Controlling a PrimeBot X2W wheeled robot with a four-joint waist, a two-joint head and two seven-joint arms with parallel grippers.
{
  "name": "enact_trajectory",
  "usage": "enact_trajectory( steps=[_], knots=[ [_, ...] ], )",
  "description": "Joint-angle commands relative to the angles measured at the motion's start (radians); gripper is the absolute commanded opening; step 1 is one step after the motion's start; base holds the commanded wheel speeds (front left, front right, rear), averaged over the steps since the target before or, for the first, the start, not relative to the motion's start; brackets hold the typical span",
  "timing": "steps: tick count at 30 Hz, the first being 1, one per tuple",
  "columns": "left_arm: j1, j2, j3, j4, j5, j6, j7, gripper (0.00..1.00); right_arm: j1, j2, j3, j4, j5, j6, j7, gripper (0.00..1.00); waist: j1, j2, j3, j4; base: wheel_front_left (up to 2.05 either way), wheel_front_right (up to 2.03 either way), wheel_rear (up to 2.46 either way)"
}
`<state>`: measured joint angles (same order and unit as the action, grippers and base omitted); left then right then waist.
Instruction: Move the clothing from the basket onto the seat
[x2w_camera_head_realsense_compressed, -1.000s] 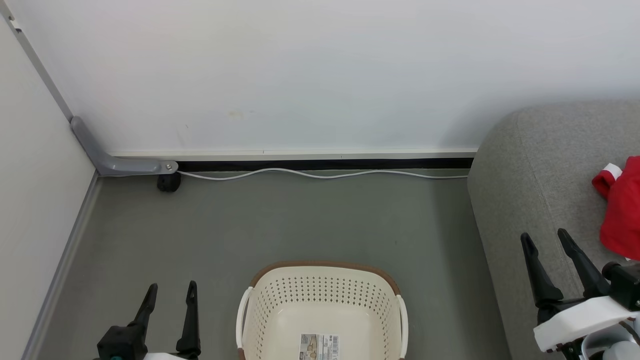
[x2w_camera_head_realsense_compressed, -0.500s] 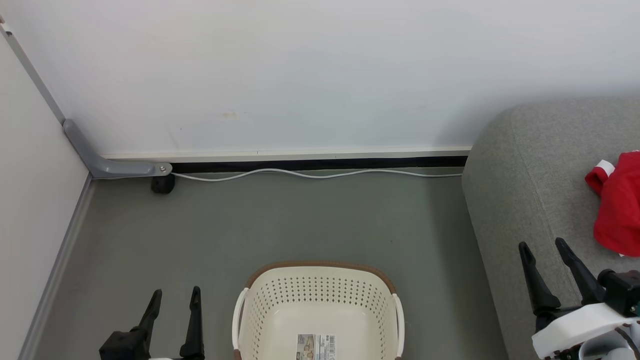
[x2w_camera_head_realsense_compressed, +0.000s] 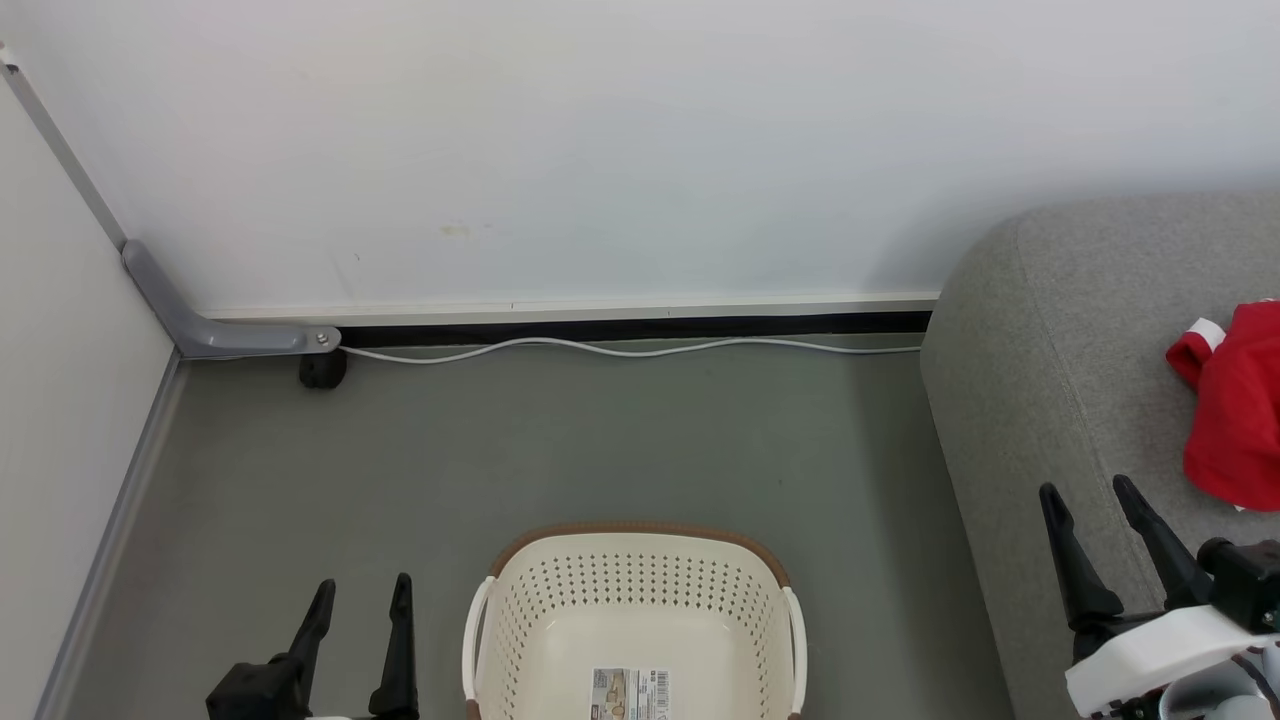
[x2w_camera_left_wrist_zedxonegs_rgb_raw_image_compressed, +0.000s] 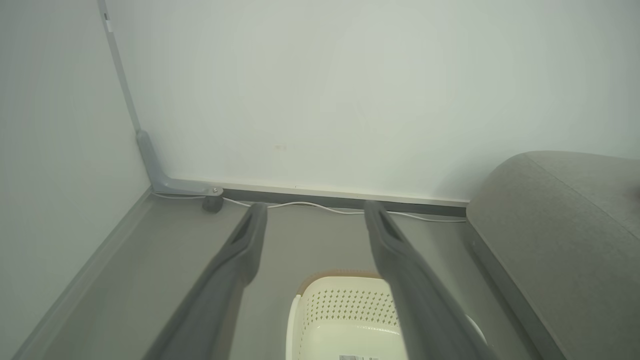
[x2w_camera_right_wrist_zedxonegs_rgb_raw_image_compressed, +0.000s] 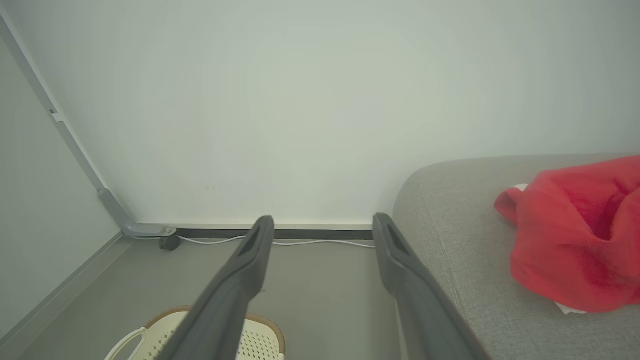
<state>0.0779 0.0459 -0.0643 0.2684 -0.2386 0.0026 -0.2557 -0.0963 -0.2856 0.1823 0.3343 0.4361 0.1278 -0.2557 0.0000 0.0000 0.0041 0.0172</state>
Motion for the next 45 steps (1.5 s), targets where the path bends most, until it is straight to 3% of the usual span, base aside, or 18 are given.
enact_trajectory(
  steps=[1,2,9,12,17,45],
  knots=[
    [-0.028,0.004,0.025,-0.028,-0.014,0.002,-0.006,1.0,-0.02,-0.021,0.011,-0.023,0.002,0.003,-0.006,1.0,0.0,0.0,0.001,-0.001,0.0,0.0,0.0],
    [0.0,0.0,-0.002,0.001,-0.01,-0.002,0.0,0.0,0.0,0.0,-0.001,0.001,0.0,0.0,0.0,0.0,0.0001,0.0,0.001,-0.001,0.0,0.0,0.0],
    [-0.002,-0.007,0.002,0.045,-0.039,-0.004,0.011,0.0,0.023,0.029,0.001,0.031,0.026,0.0,0.008,0.0,0.0003,0.0,0.001,-0.002,0.0,0.0,0.0],
    [-0.007,-0.007,0.008,0.041,-0.083,-0.009,0.023,0.0,0.023,0.036,-0.008,0.026,0.064,0.0,0.02,0.0,0.0023,0.0,-0.001,-0.002,0.0,0.0,0.0],
    [-0.014,-0.006,0.014,0.038,-0.137,-0.014,0.036,0.0,0.021,0.044,-0.02,0.022,0.111,0.0,0.034,0.0,0.0002,0.0,0.001,-0.003,0.0,0.0,0.0],
    [-0.056,-0.004,0.054,0.023,-0.442,-0.043,0.118,0.0,0.012,0.09,-0.087,-0.005,0.374,0.001,0.116,0.0,0.0001,0.0,0.0,-0.006,0.0,0.0,0.0]
  ],
)
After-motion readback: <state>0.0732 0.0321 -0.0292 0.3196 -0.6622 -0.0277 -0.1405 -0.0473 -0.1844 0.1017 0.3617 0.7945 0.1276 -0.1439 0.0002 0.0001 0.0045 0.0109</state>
